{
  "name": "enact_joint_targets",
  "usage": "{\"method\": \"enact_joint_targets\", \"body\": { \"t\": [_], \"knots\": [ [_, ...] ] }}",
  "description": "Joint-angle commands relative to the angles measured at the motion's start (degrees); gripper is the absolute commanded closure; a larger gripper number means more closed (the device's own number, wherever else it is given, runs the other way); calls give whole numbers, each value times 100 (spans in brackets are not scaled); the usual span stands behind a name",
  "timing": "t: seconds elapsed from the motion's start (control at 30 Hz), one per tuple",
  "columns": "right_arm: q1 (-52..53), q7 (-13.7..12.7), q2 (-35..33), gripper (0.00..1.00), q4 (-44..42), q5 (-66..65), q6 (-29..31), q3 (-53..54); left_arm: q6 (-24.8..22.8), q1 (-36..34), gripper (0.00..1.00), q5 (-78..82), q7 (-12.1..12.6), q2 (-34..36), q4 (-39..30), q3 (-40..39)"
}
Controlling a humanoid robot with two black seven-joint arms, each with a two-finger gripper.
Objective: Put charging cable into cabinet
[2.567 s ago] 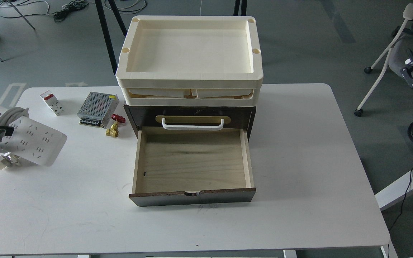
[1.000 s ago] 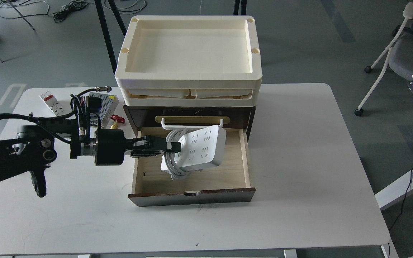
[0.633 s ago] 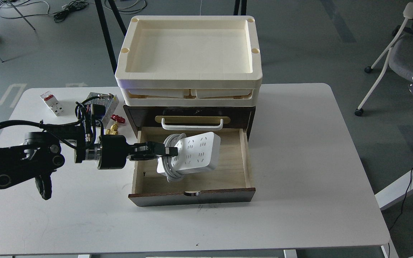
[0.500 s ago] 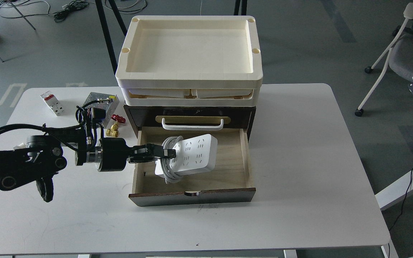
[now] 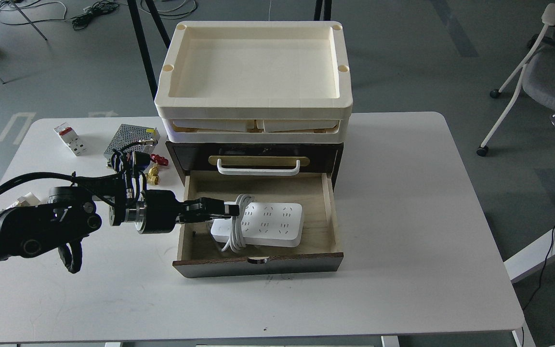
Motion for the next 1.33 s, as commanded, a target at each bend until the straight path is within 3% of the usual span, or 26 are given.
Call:
{"method": "enact_joint_targets", "body": {
  "t": [0.0, 0.13, 0.3, 0.5, 0.6, 0.8, 0.97, 1.13, 1.3],
  "knots": [
    [-9, -1, -1, 0, 0, 1, 0, 0, -83, 2, 20, -136, 3, 25, -75, -65],
    [-9, -1, -1, 0, 0, 1, 0, 0, -334, 63, 15, -329, 3, 270, -259, -249],
    [0, -1, -1, 0, -18, 1, 0, 61, -334, 300, 11, -1119, 3, 1280, -524, -723],
    [-9, -9, -10, 0, 210, 27, 0, 438, -334, 907, 4, -2534, 3, 2265, -427, -1321],
    [44, -36, 17, 0, 228, -34, 0, 545, -334, 960, 2, -3324, 3, 2468, -42, -1585],
    [123, -9, 96, 0, 499, -105, 0, 667, -334, 977, 1, -4925, 3, 2127, 1565, -2629],
    [140, -9, 87, 0, 782, -175, 0, 809, -334, 793, 1, -5067, 3, 1669, 2648, -3316],
    [474, -9, 131, 0, 852, -500, 0, 835, -334, 178, 1, -5059, 3, 1081, 2799, -3290],
    [545, 17, 157, 0, 923, -509, 0, 975, -334, 160, 1, -5015, 3, 930, 2790, -3282]
  ]
}}
